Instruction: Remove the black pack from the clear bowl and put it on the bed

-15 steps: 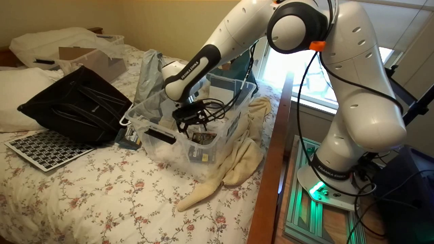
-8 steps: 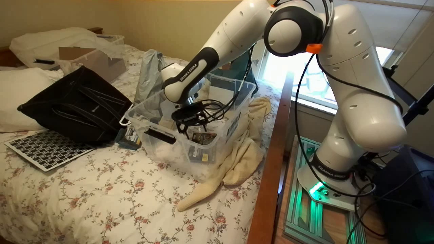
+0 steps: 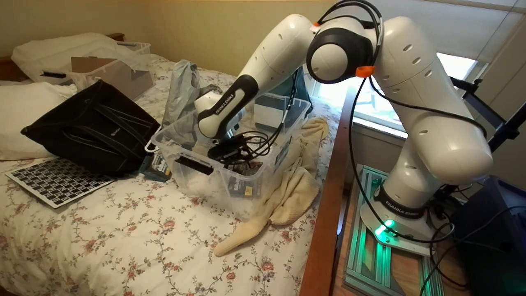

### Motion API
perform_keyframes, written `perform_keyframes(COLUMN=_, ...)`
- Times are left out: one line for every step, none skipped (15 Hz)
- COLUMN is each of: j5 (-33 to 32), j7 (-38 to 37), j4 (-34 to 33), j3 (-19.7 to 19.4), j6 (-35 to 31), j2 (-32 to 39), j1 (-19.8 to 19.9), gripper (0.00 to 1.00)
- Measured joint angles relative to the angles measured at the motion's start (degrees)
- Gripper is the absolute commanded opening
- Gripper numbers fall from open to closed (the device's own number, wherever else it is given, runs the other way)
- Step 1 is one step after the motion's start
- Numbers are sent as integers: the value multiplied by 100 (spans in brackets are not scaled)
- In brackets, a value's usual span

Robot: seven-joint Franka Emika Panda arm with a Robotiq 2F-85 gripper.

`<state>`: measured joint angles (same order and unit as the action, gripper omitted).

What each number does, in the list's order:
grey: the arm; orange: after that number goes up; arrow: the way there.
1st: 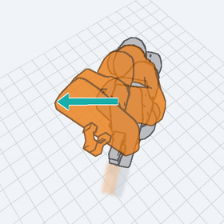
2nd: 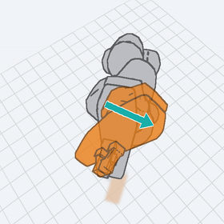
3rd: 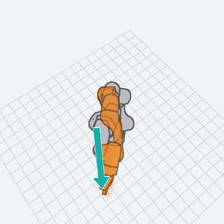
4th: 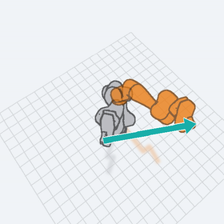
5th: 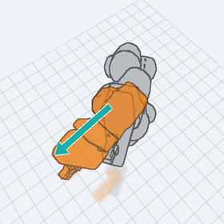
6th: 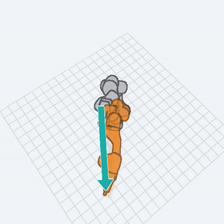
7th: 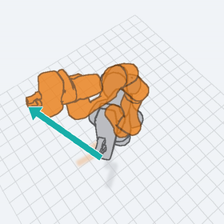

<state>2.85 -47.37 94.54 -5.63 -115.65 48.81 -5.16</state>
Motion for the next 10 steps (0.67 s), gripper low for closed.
perform_keyframes(j5=0, j7=-19, j4=-45, j3=-2, j6=0, j2=50, j1=-16, gripper=79)
perform_keyframes(j5=0, j7=-37, j4=-79, j3=-6, j6=10, j2=88, j1=-34, gripper=73)
perform_keyframes(j5=0, j7=-52, j4=-120, j3=-12, j6=62, j2=121, j1=-50, gripper=65)
perform_keyframes(j5=0, j7=-62, j4=-168, j3=-17, j6=169, j2=153, j1=-62, gripper=58)
perform_keyframes(j5=0, j7=-80, j4=-215, j3=-26, j6=307, j2=187, j1=-74, gripper=49)
perform_keyframes(j5=0, j7=-98, j4=-256, j3=-42, j6=452, j2=218, j1=-86, gripper=44)
perform_keyframes(j5=0, j7=-129, j4=-312, j3=-58, j6=555, j2=253, j1=-95, gripper=38)
perform_keyframes(j5=0, j7=-164, j4=-396, j3=-71, j6=650, j2=300, j1=-99, gripper=31)
perform_keyframes(j5=-1, j7=-196, j4=-489, j3=-85, j6=742, j2=350, j1=-103, gripper=25)
perform_keyframes(j5=-4, j7=-216, j4=-585, j3=-97, j6=837, j2=400, j1=-103, gripper=17)
